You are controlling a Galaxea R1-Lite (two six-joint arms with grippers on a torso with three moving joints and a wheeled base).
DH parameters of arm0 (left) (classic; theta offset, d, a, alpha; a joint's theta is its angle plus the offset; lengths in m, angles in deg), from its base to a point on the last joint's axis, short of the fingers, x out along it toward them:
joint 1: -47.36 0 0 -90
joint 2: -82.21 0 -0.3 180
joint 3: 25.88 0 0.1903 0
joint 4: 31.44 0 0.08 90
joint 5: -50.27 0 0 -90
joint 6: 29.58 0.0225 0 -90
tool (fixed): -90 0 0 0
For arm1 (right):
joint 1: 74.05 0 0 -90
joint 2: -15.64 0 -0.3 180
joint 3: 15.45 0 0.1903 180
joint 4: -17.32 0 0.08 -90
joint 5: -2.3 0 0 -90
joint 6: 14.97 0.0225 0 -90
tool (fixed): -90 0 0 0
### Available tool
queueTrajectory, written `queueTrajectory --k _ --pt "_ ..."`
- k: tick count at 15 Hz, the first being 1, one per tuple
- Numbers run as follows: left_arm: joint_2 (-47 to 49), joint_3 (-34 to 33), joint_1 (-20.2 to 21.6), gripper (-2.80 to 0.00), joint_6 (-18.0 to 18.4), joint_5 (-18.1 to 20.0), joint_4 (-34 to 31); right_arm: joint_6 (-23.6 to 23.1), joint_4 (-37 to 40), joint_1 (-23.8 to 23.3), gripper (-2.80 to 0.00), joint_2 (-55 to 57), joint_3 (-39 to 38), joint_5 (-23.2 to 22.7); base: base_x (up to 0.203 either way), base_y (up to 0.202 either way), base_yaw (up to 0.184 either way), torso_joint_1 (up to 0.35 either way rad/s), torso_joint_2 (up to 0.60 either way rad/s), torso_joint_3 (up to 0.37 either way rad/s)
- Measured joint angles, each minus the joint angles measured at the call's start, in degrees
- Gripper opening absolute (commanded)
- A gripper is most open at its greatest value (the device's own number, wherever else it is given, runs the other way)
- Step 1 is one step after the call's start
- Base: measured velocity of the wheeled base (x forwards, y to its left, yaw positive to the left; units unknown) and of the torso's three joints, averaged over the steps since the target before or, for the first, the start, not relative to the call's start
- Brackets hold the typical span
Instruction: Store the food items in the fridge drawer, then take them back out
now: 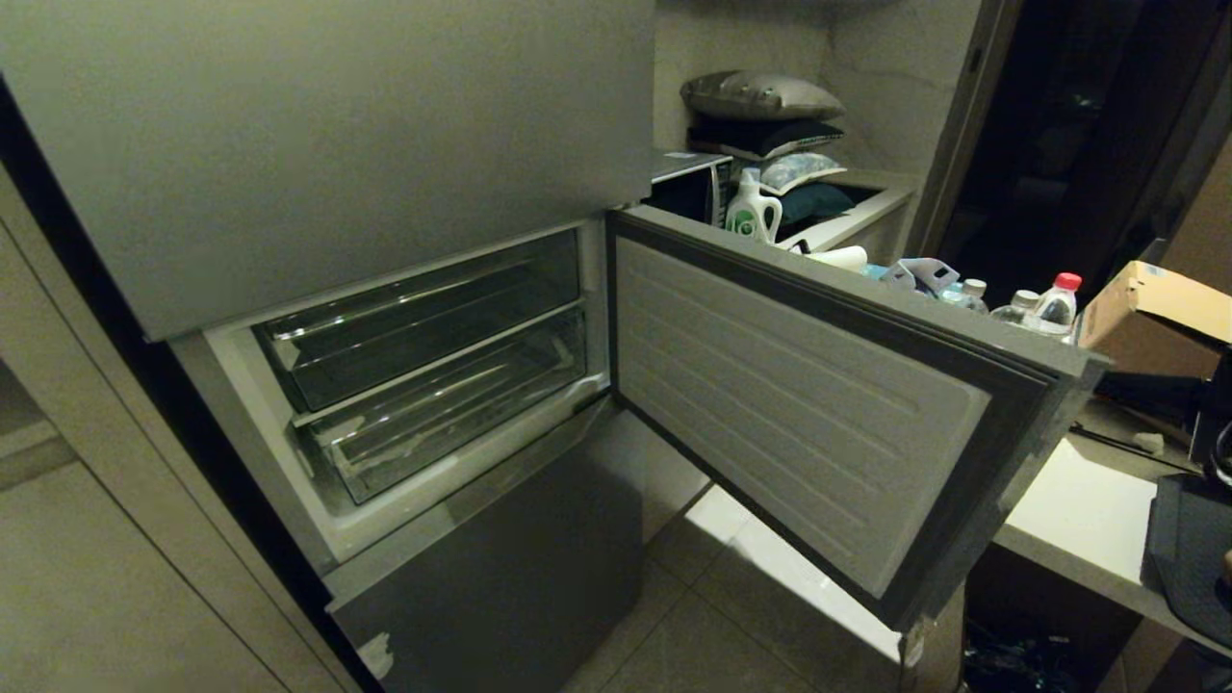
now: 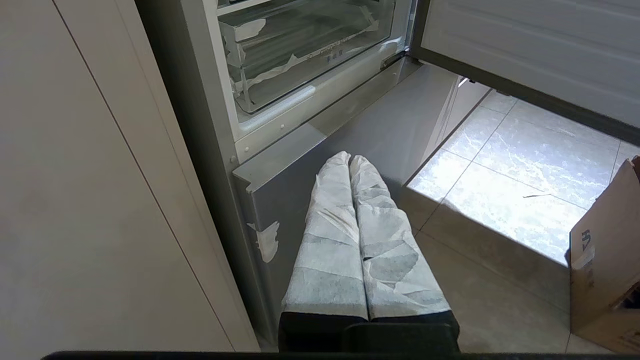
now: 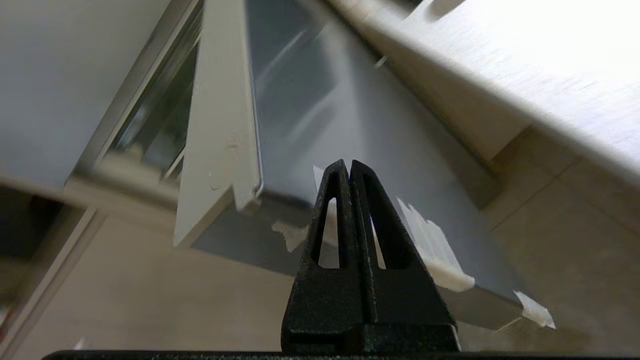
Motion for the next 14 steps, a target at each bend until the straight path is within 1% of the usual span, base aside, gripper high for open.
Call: queueTrajectory --k 4,11,12,14 --pt "0.0 0.0 0.0 -2.8 0.0 0.0 0.0 0.0 0.0 6.0 -2.8 -3.4 -3.0 0.1 0.0 0.0 0.0 0.0 0.0 0.0" --pt "0.0 0.0 0.0 -2.8 0.0 0.0 0.0 0.0 -0.2 16.9 -2.8 -3.2 -3.1 0.7 0.0 0.0 0.0 0.0 0.0 0.0" --pt "0.0 0.0 0.0 -2.8 0.0 0.0 0.0 0.0 -0.3 18.8 -2.8 -2.8 -2.8 1.4 0.0 0.0 0.0 0.0 0.0 0.0" --pt "0.0 0.0 0.0 -2.8 0.0 0.0 0.0 0.0 -0.4 22.8 -2.8 -1.2 -1.8 4.7 0.0 0.0 0.0 0.0 0.0 0.0"
